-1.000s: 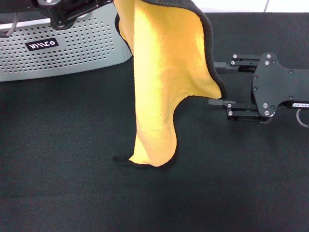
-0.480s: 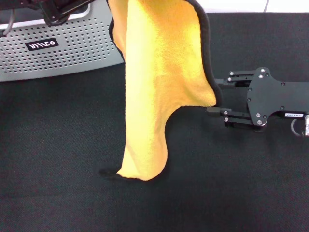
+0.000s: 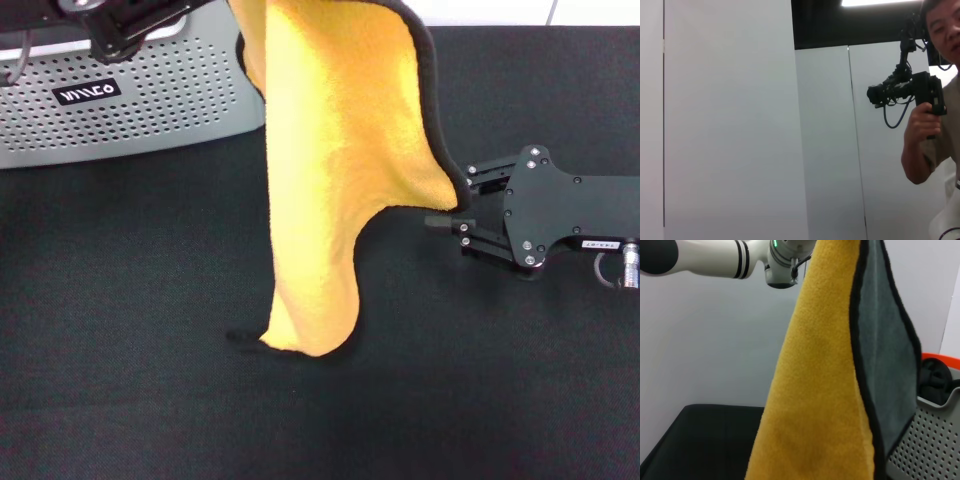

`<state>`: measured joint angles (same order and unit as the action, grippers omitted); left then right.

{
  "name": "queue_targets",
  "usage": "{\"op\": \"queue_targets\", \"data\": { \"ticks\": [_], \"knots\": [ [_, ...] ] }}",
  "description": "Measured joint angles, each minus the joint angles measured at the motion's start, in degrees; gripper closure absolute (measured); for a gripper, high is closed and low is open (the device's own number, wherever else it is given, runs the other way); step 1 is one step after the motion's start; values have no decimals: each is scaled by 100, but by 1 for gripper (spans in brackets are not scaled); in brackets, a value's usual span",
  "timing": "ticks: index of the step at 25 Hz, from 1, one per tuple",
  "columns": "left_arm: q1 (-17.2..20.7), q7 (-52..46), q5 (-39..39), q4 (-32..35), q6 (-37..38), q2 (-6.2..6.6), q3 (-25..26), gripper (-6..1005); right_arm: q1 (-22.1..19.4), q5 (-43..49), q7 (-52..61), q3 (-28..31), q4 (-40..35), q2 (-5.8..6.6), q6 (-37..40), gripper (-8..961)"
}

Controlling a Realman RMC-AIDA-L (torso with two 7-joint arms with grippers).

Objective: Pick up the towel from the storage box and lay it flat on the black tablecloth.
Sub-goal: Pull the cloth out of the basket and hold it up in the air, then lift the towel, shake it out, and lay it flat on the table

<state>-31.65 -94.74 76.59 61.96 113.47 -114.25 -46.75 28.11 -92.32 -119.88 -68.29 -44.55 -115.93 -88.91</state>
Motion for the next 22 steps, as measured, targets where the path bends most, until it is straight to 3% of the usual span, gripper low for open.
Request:
{"op": "queue_targets", "data": {
  "ticks": [12,18,22],
  "knots": [
    [111,15,-102,1,19,-19,0,972,-47,-5,-44,-1,-21,0,-34,942],
    [190,17,-100,-200,24,-18,-3,971,-43,-4,149,65,-252,17,-34,942],
    [316,163,-59,-990,0,-9,3,971,-207,-8,768,341,-1095,33,-42,942]
  ]
}}
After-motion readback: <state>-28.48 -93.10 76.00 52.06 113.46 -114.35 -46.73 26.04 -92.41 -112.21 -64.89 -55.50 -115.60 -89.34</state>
